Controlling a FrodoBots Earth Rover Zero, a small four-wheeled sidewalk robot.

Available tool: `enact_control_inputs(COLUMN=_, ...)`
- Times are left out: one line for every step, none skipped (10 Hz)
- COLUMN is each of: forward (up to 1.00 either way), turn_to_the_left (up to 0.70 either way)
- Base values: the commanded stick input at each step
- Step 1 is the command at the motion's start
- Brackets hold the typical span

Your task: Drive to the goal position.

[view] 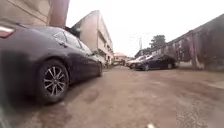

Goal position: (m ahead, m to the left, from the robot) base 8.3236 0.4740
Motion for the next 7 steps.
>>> enact_control_inputs(forward=0.70, turn_to_the_left=-0.16)
enact_control_inputs(forward=0.70, turn_to_the_left=-0.24)
enact_control_inputs(forward=0.70, turn_to_the_left=-0.33)
enact_control_inputs(forward=0.70, turn_to_the_left=-0.20)
enact_control_inputs(forward=0.70, turn_to_the_left=0.00)
enact_control_inputs(forward=0.70, turn_to_the_left=-0.09)
enact_control_inputs(forward=0.70, turn_to_the_left=-0.17)
